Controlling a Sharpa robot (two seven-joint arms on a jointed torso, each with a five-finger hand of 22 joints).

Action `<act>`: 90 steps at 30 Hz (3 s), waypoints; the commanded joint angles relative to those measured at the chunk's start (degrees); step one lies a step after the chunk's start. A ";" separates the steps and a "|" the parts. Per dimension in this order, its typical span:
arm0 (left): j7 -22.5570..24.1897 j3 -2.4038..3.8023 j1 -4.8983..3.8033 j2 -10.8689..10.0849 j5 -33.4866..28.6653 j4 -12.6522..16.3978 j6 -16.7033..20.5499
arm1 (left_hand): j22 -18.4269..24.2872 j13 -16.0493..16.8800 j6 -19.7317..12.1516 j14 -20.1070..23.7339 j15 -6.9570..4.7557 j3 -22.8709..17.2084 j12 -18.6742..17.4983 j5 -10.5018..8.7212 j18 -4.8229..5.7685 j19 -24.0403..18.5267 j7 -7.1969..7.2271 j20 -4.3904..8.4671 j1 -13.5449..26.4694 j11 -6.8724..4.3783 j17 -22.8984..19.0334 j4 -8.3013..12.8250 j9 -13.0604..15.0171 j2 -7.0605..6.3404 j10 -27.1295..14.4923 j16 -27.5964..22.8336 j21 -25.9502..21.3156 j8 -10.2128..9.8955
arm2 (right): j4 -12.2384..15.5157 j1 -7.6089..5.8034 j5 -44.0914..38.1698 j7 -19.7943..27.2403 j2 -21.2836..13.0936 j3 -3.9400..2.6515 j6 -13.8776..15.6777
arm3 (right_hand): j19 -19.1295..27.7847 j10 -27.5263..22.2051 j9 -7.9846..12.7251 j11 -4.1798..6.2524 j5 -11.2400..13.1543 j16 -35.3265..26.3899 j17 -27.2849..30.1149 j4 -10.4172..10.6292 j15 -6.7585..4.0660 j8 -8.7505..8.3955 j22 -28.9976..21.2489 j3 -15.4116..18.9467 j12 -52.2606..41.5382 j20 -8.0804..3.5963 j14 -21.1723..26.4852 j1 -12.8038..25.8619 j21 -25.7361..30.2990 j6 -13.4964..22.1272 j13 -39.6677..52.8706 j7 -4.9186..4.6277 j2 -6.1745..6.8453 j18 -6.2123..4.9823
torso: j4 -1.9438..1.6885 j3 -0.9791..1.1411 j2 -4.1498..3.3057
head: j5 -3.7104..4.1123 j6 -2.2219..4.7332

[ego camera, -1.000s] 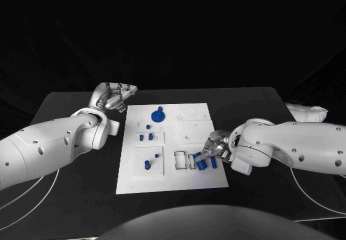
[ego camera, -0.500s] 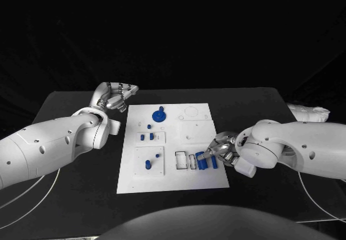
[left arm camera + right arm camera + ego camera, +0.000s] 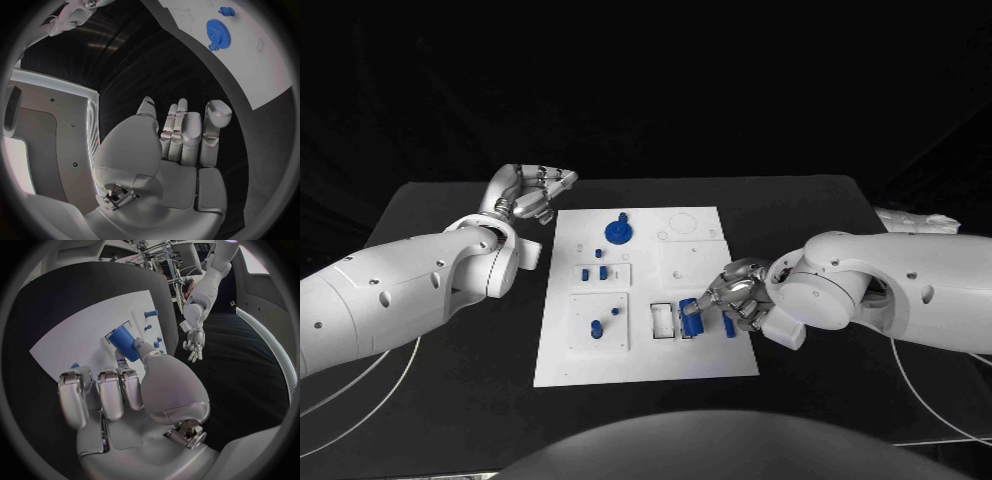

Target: Assemble the parts on the task board

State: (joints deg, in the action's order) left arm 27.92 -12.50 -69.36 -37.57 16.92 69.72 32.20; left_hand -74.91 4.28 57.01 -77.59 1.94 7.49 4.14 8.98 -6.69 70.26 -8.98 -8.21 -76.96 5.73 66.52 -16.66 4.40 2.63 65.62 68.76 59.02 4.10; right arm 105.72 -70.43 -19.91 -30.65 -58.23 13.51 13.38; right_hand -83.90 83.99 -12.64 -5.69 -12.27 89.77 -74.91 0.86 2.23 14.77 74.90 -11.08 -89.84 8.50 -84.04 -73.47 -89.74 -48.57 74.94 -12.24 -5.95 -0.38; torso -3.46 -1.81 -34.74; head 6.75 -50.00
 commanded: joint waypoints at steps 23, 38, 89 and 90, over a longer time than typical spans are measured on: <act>0.40 0.05 -0.05 0.08 0.30 0.08 -0.76 | -2.52 0.05 -0.40 0.45 -0.05 0.39 0.01 0.21 0.43 -0.20 0.06 0.08 0.01 -0.04 -0.09 -0.02 0.01 0.33 -0.14 -0.20 -0.32 0.08 | -3.54 0.67 2.14 -2.07 6.48 0.01 1.18 | -6.10 6.01 0.42 0.40 1.24 0.23 -15.09 0.00 -0.52 -1.37 15.10 -1.16 -0.16 -0.44 -5.96 1.02 -0.26 -3.90 15.06 3.04 0.62 0.38 | 0.08 0.01 0.00 | -0.10 0.00; 0.34 0.05 -0.05 0.03 0.30 0.17 -0.75 | -2.52 0.05 -0.40 0.45 -0.05 0.39 0.01 0.21 0.43 -0.20 0.06 0.08 0.01 -0.04 -0.09 -0.02 0.01 0.33 -0.14 -0.20 -0.32 0.08 | -3.79 0.69 0.44 -2.63 7.09 0.01 2.95 | -6.10 6.01 0.85 0.30 2.95 0.23 -15.09 1.11 -0.61 -2.68 15.10 -0.62 -0.16 -0.52 -5.96 2.26 -0.26 -4.35 15.06 2.91 1.00 0.38 | 0.03 0.02 -0.03 | -0.11 0.00; 0.23 0.06 -0.07 -0.05 0.31 0.33 -0.84 | -2.56 0.07 -0.35 0.48 -0.07 0.57 0.03 0.27 0.42 -0.22 0.08 0.08 -0.16 -0.06 -0.11 -0.01 0.02 0.48 -0.09 -0.21 -0.46 0.11 | -5.40 0.96 -5.07 -6.99 9.13 0.01 -1.19 | -6.10 6.01 1.24 -0.22 9.08 0.23 -15.09 3.57 -0.13 -5.69 15.10 3.53 -0.16 -0.12 -5.96 6.31 -0.26 -4.30 15.06 2.29 3.01 0.38 | 0.06 0.03 -0.03 | -0.24 0.00; 0.23 0.06 -0.07 -0.04 0.31 0.33 -0.85 | -2.56 0.07 -0.35 0.48 -0.07 0.57 0.03 0.27 0.42 -0.22 0.08 0.08 -0.16 -0.06 -0.11 -0.01 0.02 0.48 -0.09 -0.21 -0.46 0.11 | -5.47 0.98 -5.13 -6.98 9.18 0.01 -1.14 | -6.10 6.01 1.23 -0.22 9.16 0.23 -15.09 3.82 -0.10 -5.76 15.10 3.75 -0.16 -0.10 -5.96 6.64 -0.26 -4.27 15.06 2.28 2.92 0.38 | 0.06 0.03 -0.01 | -0.23 0.00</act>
State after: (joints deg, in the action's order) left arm 27.83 -12.50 -69.37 -37.71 17.01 69.89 32.13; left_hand -74.91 4.25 57.01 -77.59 1.94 7.81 4.14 8.97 -6.69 70.26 -8.98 -8.21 -76.96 5.73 66.46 -16.66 4.41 2.63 65.62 68.76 58.77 4.10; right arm 100.65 -69.75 -23.09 -35.70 -49.01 13.28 13.01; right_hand -84.11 83.99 -11.52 -5.69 -3.43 89.77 -74.93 4.69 1.82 9.21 74.91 -7.57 -89.84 8.30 -84.03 -67.46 -89.74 -52.93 74.95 -9.53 -3.10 -0.38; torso -3.42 -1.80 -34.76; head 6.49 -50.00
